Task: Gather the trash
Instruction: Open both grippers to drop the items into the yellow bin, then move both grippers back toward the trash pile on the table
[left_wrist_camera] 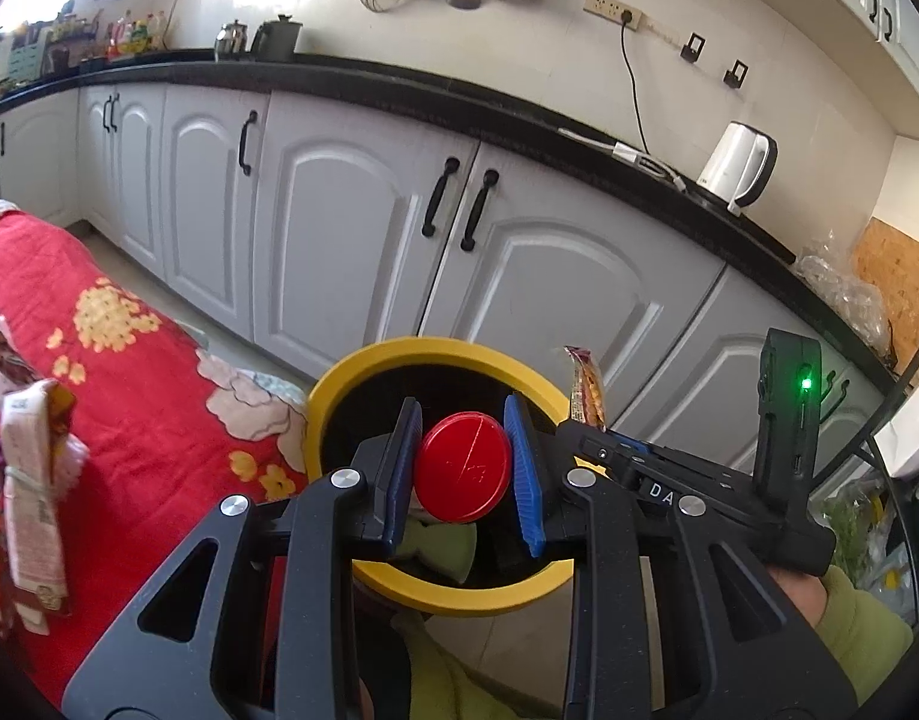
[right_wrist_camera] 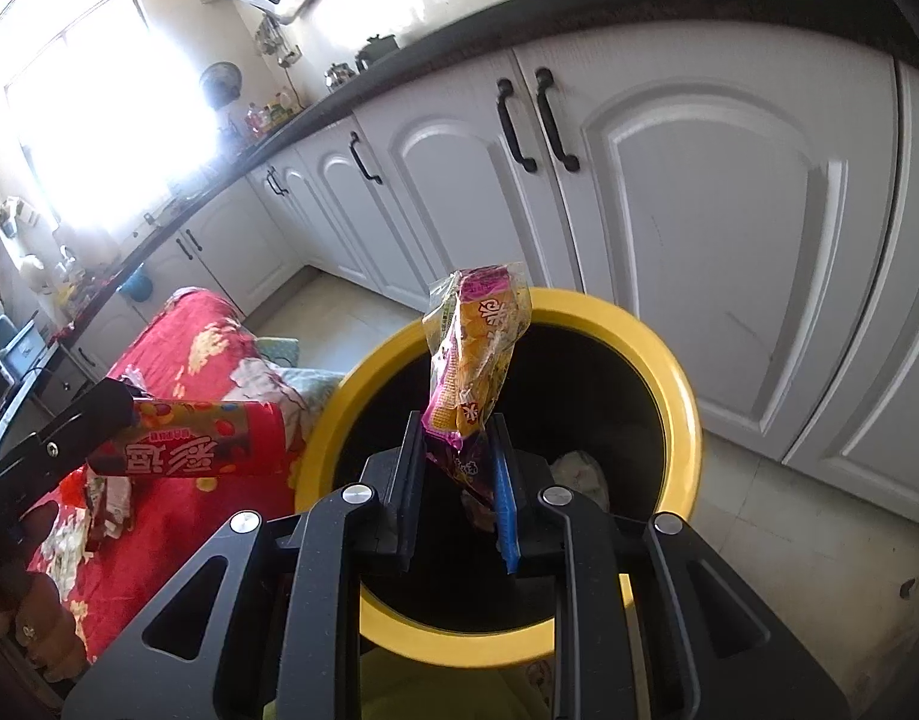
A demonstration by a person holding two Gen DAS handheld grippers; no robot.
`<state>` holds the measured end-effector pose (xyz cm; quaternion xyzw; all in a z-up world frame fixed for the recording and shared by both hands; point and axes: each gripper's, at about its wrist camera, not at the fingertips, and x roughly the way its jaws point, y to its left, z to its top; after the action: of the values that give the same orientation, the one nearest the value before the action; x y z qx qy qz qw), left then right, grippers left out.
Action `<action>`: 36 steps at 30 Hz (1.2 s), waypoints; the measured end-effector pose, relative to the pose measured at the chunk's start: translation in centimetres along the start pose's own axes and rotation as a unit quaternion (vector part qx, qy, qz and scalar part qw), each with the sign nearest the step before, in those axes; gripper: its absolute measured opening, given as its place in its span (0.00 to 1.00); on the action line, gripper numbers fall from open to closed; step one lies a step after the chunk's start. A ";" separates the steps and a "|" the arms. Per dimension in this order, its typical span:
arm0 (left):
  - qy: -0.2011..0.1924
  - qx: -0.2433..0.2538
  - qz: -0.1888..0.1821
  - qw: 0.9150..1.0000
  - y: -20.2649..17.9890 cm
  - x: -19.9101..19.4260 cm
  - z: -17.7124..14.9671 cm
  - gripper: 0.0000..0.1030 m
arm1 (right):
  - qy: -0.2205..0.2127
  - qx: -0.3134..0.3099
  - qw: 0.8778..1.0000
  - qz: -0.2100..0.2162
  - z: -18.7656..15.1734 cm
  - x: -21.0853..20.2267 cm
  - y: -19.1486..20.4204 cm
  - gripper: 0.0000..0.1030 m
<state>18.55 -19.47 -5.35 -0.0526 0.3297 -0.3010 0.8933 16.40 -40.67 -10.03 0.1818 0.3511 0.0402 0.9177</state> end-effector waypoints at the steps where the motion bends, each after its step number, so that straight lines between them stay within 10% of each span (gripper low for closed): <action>1: 0.003 0.000 -0.001 1.000 0.0 0.3 -0.1 0.21 | 0.003 0.002 1.000 -0.002 -0.1 0.2 -0.2 0.19; 14: 0.035 -0.026 0.001 0.999 1.0 2.9 -0.8 0.21 | 0.010 0.021 1.000 -0.014 -0.6 1.4 -1.8 0.30; 27: 0.016 -0.057 0.032 0.998 3.0 1.2 -0.6 0.89 | -0.013 0.026 0.999 -0.019 -0.1 0.2 -1.6 0.49; 36: -0.011 -0.065 0.060 0.996 4.1 -1.5 -0.1 0.89 | -0.032 0.015 0.999 -0.006 0.5 -1.3 0.3 0.59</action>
<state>19.68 -15.27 -5.78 -0.0939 0.3416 -0.2241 0.9079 15.76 -40.80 -8.76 0.1943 0.3234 0.0240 0.9258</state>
